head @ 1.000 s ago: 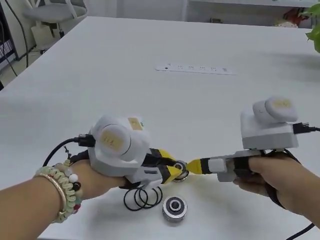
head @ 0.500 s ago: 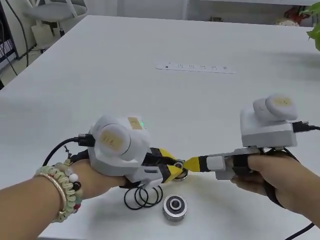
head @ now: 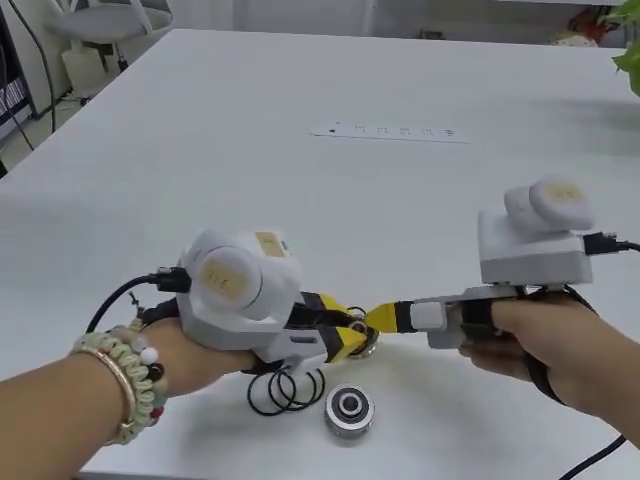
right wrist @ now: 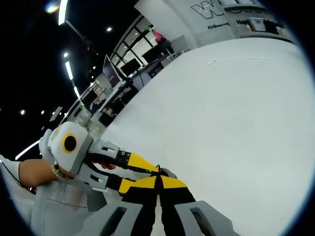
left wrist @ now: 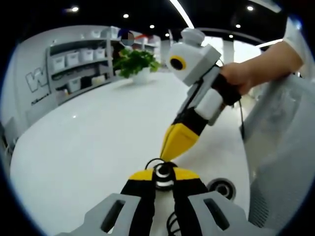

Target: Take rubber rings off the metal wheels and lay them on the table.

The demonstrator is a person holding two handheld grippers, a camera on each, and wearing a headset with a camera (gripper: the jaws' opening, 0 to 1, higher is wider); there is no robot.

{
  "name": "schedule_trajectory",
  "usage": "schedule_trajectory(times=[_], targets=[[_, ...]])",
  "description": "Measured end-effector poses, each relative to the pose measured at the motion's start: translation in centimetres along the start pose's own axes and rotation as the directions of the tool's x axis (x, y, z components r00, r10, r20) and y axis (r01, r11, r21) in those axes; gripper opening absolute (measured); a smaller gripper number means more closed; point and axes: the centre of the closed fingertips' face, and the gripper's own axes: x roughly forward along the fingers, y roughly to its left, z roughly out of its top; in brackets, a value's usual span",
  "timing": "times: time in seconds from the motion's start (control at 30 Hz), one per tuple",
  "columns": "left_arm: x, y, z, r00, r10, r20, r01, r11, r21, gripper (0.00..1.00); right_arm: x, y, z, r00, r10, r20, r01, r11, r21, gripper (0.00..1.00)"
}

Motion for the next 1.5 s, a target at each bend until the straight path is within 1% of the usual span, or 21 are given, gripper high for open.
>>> schedule_trajectory(times=[0.13,0.2,0.27,0.33,0.37,0.4,0.47,0.5,0.53,0.6,0.67,0.73,0.77,0.87,0.93,1.0,1.1,1.17,1.33,1.4,1.5], targets=[[0.0,0.0,0.1,1.0,-0.001,-0.007,0.001,1.0,0.003,0.14,0.1,-0.2,-0.2,0.9997,-0.02,-0.014,0.02,0.999,-0.027,0.0],[0.1,0.0,0.2,0.9997,-0.003,-0.024,0.003,1.0,-0.006,0.14,0.1,-0.3,-0.2,0.9995,-0.025,-0.016,0.025,0.999,-0.029,0.0],[0.1,0.0,0.1,0.9988,-0.006,-0.048,0.005,1.0,-0.022,0.14,0.1,-0.4,-0.2,0.9993,-0.033,-0.019,0.032,0.999,-0.029,0.0],[-0.2,-0.2,0.0,0.9963,-0.022,-0.083,0.021,1.0,-0.011,0.17,0.0,-0.6,-0.2,0.9991,-0.038,-0.019,0.037,0.999,-0.028,0.0],[-0.2,-0.4,0.1,0.9954,-0.027,-0.092,0.026,1.0,-0.011,0.18,0.0,-0.6,-0.2,0.9991,-0.038,-0.018,0.038,0.999,-0.026,0.0],[-0.4,-0.4,0.0,0.994,-0.028,-0.106,0.028,1.0,0.002,0.19,0.0,-0.6,-0.1,0.9992,-0.035,-0.017,0.035,0.999,-0.021,0.0],[-0.5,-0.4,0.1,0.9935,-0.03,-0.109,0.035,0.999,0.04,0.23,-0.1,-0.5,0.0,0.9994,-0.033,-0.013,0.033,0.999,-0.017,0.0],[-0.7,-0.4,0.0,0.9916,-0.034,-0.125,0.041,0.998,0.056,0.25,-0.1,-0.5,0.1,0.9995,-0.031,-0.01,0.031,0.999,-0.015,0.0],[-0.9,-0.4,-0.3,0.9867,-0.038,-0.158,0.051,0.996,0.077,0.28,-0.1,-0.4,0.1,0.9995,-0.029,-0.008,0.029,1.0,-0.012,0.0],[-1.2,-0.7,0.0,0.9847,-0.049,-0.167,0.066,0.993,0.1,0.34,-0.1,-0.4,0.1,0.9996,-0.028,-0.007,0.028,1.0,-0.012,0.0],[-1.7,-0.8,0.9,0.9885,-0.06,-0.139,0.079,0.988,0.135,0.37,-0.2,-0.4,0.2,0.9995,-0.03,-0.005,0.029,0.999,-0.012,0.0],[-2.5,-0.9,1.6,0.989,-0.077,-0.126,0.092,0.988,0.12,0.37,-0.2,-0.3,0.3,0.9996,-0.029,-0.002,0.029,1.0,-0.013,0.0],[-2.9,-0.9,2.0,0.989,-0.088,-0.119,0.1,0.99,0.095,0.37,-0.3,-0.3,0.4,0.9996,-0.028,0.0,0.028,1.0,-0.013,0.0],[-4.1,-0.4,2.9,0.9911,-0.083,-0.105,0.092,0.992,0.09,0.39,-0.4,-0.1,0.6,0.9996,-0.026,0.006,0.026,1.0,-0.016,0.0],[-4.9,0.0,3.5,0.993,-0.069,-0.096,0.079,0.991,0.106,0.4,-0.5,0.0,0.8,0.9996,-0.024,0.012,0.024,1.0,-0.016,0.0],[-6.1,0.8,4.4,0.9962,-0.033,-0.081,0.043,0.991,0.126,0.41,-0.6,0.1,1.0,0.9995,-0.021,0.022,0.022,1.0,-0.014,0.0],[-8.4,1.3,5.5,0.9989,-0.008,-0.047,0.014,0.991,0.133,0.42,-0.7,0.3,1.3,0.9992,-0.017,0.035,0.018,1.0,-0.014,0.0],[-9.9,1.7,5.9,0.9995,0.015,-0.029,-0.011,0.991,0.136,0.43,-0.9,0.5,1.6,0.9987,-0.01,0.05,0.011,1.0,-0.009,0.0],[-13.5,2.1,6.0,0.9972,0.075,-0.003,-0.074,0.989,0.124,0.47,-1.5,1.1,3.1,0.9927,0.019,0.119,-0.022,0.999,0.027,0.0],[-14.6,2.0,5.8,0.9956,0.094,0.001,-0.093,0.988,0.122,0.49,-1.6,1.2,3.4,0.9912,0.024,0.13,-0.029,0.999,0.035,0.0],[-16.4,1.9,5.0,0.9919,0.127,0.002,-0.126,0.985,0.12,0.49,-1.6,1.5,3.6,0.9891,0.035,0.143,-0.041,0.998,0.044,0.0]])
